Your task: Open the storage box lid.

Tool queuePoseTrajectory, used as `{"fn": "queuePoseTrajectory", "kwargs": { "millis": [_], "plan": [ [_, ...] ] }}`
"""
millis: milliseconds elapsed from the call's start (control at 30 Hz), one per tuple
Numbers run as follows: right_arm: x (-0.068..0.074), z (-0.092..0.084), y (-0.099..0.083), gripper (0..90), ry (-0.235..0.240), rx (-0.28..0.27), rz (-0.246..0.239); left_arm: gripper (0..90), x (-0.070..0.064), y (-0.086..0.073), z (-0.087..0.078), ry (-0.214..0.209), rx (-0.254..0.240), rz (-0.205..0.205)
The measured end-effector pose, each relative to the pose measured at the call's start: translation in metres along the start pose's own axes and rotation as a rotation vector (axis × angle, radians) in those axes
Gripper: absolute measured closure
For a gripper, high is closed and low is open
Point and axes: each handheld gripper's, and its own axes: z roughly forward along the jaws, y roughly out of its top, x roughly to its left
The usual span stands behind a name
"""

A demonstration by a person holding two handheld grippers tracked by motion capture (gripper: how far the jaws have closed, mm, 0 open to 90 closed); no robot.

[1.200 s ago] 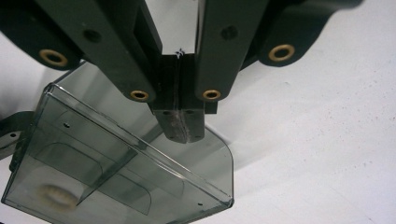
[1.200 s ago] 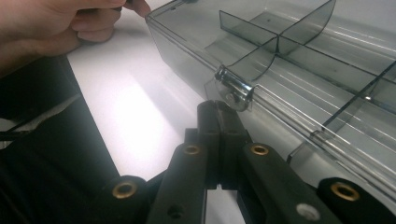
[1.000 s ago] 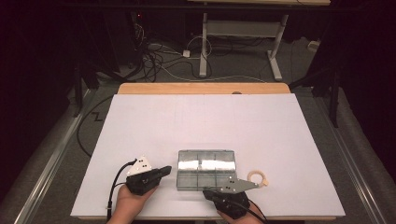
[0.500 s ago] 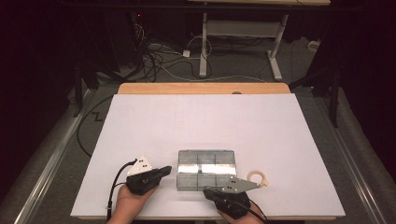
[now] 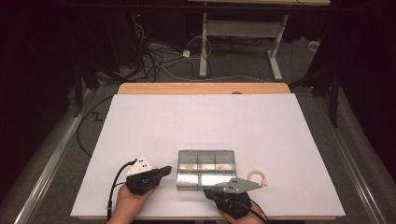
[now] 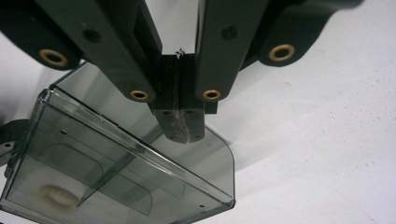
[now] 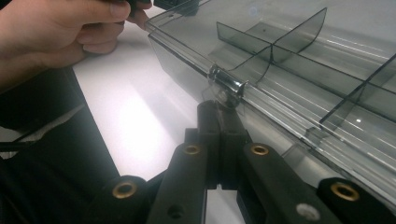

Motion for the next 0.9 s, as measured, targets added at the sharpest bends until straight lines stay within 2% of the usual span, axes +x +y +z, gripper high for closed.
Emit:
{"fn": "queuePoseTrajectory", "kwargs": {
  "millis": [900],
  "plan": [
    [0.0025, -0.0054, 0.0047, 90.0, -0.002, -0.032, -0.018, 87.7, 0.0007, 0.0002, 0.0, -0.005, 0.001, -0.004]
  ]
}}
